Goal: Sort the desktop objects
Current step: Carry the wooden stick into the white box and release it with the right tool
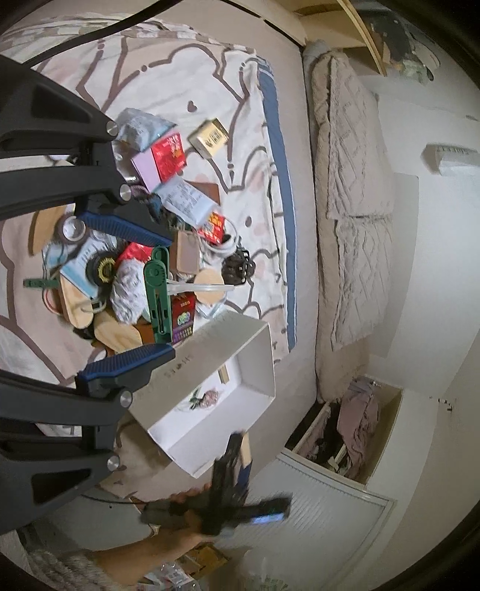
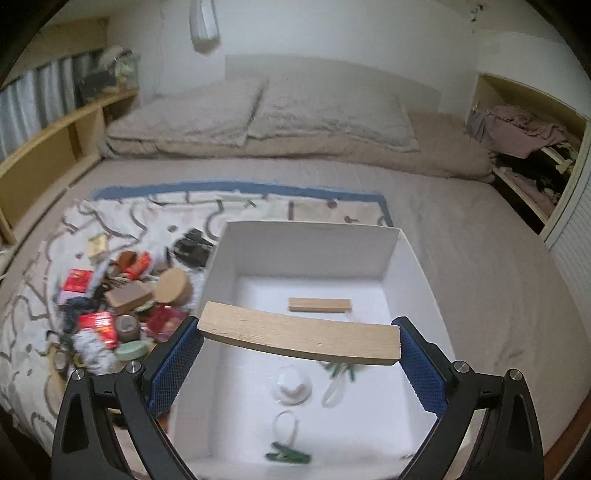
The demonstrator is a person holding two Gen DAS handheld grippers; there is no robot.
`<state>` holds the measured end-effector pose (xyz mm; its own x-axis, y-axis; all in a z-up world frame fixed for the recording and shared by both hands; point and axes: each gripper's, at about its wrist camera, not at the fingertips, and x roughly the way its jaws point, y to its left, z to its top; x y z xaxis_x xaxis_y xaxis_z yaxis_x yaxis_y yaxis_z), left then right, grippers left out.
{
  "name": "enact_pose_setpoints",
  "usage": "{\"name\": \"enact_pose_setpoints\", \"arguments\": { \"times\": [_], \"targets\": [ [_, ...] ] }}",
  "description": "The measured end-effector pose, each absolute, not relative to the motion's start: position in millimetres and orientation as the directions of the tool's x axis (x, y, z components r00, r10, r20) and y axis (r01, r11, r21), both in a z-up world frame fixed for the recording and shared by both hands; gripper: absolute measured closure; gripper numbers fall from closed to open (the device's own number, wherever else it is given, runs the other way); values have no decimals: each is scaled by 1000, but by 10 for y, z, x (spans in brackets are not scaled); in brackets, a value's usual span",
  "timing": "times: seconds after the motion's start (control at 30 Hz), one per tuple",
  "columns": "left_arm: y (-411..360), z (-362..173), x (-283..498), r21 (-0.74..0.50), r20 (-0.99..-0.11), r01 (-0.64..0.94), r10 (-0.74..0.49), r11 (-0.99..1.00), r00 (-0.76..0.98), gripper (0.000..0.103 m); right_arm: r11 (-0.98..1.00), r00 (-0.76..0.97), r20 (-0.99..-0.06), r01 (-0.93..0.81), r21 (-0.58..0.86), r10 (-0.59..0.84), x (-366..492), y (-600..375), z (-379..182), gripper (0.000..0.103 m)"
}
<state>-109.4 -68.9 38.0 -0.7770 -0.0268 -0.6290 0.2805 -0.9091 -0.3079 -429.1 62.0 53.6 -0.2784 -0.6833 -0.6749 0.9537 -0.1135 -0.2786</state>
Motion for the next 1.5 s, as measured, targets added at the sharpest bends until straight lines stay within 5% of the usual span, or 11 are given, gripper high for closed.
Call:
{"name": "enact_pose_setpoints", "arguments": {
  "times": [0.53,1.5],
  "targets": [
    [-536,440,-1596,-331,-617,243,14,-912,-787,49,-103,-331,-852,943,-317,-406,-4790,-633,-47,2],
    [-391,228,-2027,-357,-665,249,58,-900,-745,49,-158,-294,-929,952,-263,-223,-5332,-1244,-886,2]
  ]
}}
